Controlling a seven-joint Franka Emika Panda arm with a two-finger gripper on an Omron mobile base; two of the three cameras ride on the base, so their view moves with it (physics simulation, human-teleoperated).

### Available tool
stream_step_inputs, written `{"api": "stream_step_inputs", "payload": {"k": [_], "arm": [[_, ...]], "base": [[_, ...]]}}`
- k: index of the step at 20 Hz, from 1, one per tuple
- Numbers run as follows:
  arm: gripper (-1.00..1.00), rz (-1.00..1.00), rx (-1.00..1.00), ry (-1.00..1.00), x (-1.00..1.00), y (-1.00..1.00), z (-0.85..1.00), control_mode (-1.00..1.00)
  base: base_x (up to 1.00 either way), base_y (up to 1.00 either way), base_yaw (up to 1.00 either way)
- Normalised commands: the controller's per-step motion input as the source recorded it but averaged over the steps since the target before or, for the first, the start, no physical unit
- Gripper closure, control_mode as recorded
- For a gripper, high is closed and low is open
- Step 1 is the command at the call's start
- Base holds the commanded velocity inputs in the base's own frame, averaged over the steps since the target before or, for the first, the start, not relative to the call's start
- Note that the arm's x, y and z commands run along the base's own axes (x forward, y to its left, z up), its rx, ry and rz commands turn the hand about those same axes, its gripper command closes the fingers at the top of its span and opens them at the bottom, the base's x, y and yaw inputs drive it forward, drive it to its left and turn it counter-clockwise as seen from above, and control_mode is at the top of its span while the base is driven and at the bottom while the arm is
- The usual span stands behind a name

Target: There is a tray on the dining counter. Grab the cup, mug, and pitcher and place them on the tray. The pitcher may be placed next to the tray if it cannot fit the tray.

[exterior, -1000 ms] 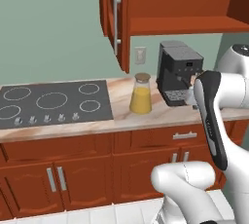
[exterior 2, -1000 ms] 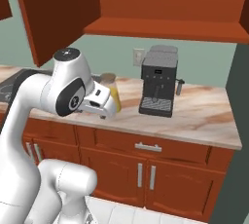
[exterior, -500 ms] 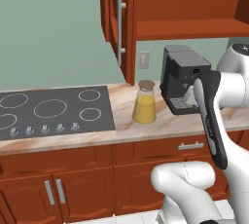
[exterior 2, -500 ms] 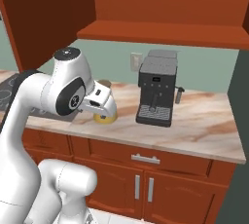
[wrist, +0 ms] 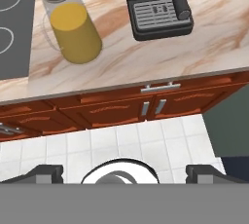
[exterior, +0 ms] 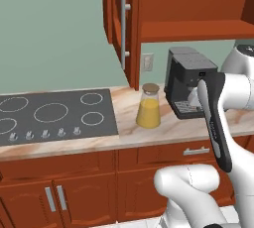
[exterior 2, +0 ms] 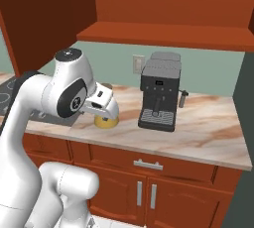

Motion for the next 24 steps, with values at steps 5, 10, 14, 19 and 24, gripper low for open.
{"api": "stream_step_inputs", "payload": {"k": [5, 10, 14, 19, 24], "arm": [[-1.0, 0.0, 0.0, 0.0, 0.0, 0.0, 0.0, 1.0], [-1.0, 0.0, 0.0, 0.0, 0.0, 0.0, 0.0, 1.0], [-1.0, 0.0, 0.0, 0.0, 0.0, 0.0, 0.0, 1.0], [-1.0, 0.0, 0.0, 0.0, 0.0, 0.0, 0.0, 1.0], [-1.0, 0.0, 0.0, 0.0, 0.0, 0.0, 0.0, 1.0]], "base": [[0.3, 0.13, 0.0], [0.36, 0.16, 0.0], [0.28, 0.25, -0.01], [0.14, 0.2, -0.05], [0.09, 0.19, -0.08]]}}
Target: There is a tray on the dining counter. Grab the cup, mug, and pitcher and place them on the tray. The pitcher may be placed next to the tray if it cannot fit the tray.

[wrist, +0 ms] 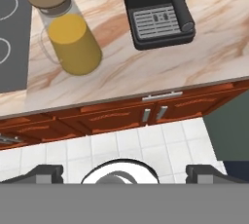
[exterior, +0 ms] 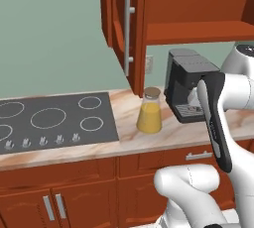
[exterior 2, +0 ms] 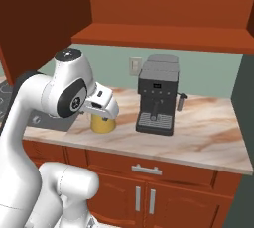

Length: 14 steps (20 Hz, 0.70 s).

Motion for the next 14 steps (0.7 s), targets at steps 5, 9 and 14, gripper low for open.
{"api": "stream_step_inputs", "payload": {"k": [5, 9, 14], "arm": [[-1.0, 0.0, 0.0, 0.0, 0.0, 0.0, 0.0, 1.0], [-1.0, 0.0, 0.0, 0.0, 0.0, 0.0, 0.0, 1.0], [-1.0, 0.0, 0.0, 0.0, 0.0, 0.0, 0.0, 1.0]], "base": [[0.12, 0.2, -0.09], [0.07, 0.14, -0.05], [0.0, 0.01, 0.0]]}}
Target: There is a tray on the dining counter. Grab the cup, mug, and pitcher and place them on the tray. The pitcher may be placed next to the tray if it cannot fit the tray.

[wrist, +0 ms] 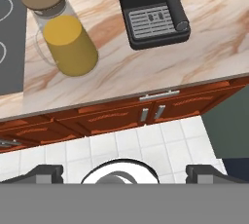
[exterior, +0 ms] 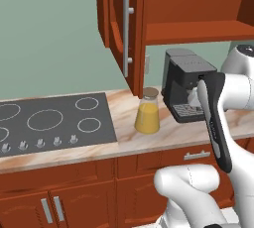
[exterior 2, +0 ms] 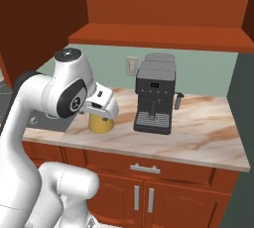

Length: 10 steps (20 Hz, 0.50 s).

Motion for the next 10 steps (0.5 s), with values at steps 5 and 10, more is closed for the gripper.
{"api": "stream_step_inputs", "payload": {"k": [5, 10], "arm": [[-1.0, 0.0, 0.0, 0.0, 0.0, 0.0, 0.0, 1.0], [-1.0, 0.0, 0.0, 0.0, 0.0, 0.0, 0.0, 1.0]], "base": [[0.0, 0.0, 0.0], [0.0, 0.09, 0.0]]}}
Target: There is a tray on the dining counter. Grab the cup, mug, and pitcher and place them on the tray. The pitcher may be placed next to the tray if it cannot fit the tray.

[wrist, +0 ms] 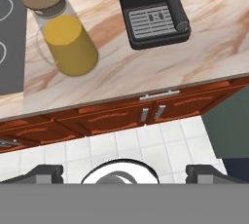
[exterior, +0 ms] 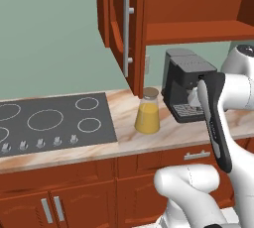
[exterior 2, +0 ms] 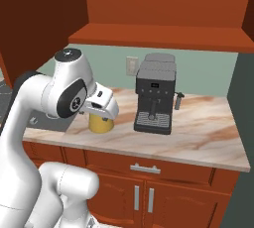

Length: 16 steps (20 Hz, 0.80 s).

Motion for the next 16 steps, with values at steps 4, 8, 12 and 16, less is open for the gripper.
{"api": "stream_step_inputs", "payload": {"k": [4, 8, 12, 16], "arm": [[-1.0, 0.0, 0.0, 0.03, 0.0, 0.08, -0.17, -1.0], [-1.0, 0.0, 0.0, 0.04, 0.0, 0.21, -0.33, -1.0], [-1.0, 0.0, 0.0, 0.04, 0.03, 0.28, -0.35, -1.0], [-1.0, 0.0, 0.0, 0.02, 0.08, 0.25, -0.16, -1.0]], "base": [[0.0, 0.02, 0.0], [0.0, 0.0, 0.0], [0.0, 0.0, 0.0], [0.0, 0.0, 0.0]]}}
